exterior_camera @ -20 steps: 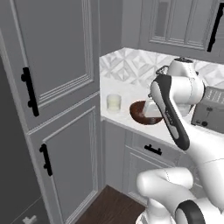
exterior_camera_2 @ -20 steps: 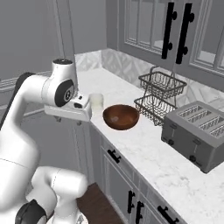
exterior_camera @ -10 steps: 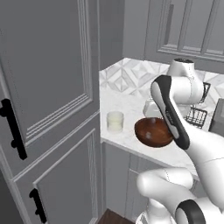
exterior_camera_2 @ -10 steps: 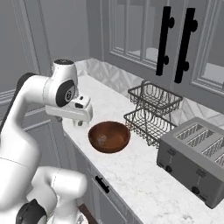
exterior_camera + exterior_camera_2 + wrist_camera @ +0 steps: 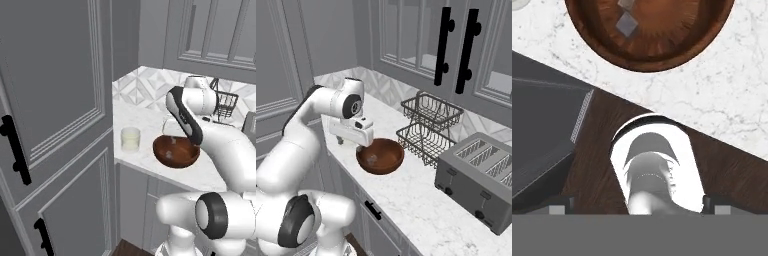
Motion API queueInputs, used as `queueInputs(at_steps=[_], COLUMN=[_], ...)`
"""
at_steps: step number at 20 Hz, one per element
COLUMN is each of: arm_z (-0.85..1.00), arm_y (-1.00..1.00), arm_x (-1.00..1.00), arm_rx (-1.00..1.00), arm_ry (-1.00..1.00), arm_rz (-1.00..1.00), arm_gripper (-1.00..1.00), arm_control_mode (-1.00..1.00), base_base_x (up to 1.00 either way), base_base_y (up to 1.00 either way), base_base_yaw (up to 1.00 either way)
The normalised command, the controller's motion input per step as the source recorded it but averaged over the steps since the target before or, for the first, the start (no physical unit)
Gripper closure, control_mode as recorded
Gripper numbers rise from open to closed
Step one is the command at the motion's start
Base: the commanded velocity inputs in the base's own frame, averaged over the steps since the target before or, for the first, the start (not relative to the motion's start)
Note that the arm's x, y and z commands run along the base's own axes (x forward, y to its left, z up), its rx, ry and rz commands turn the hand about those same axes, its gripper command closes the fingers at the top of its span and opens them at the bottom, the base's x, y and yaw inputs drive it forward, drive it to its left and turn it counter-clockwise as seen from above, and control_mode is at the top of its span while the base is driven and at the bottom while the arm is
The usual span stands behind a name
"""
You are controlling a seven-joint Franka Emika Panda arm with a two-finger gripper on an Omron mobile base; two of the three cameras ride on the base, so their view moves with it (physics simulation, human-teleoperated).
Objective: Grab a lemon wedge from the fridge and one ice cube from the ice bowl, and put them in the glass of lemonade.
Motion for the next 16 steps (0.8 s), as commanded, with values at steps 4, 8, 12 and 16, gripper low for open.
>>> queueInputs(at_steps=[4,8,12,16], arm_z=[-0.54,-0.33,-0.11,-0.66], arm_y=[-0.13,-0.38,0.0,-0.12], arm_x=[1.0,0.52,0.41,0.12], arm_rx=[0.0,0.02,0.0,0.03], arm_ry=[0.09,0.0,0.12,0.36], arm_rz=[-0.08,0.02,0.0,-0.02], arm_gripper=[-1.0,-1.0,-1.0,-1.0], arm_control_mode=[-1.0,-1.0,-1.0,-1.0], base_base_x=[0.0,0.0,0.0,0.0], base_base_y=[0.0,0.0,0.0,0.0], base_base_yaw=[0.0,0.0,0.0,0.0])
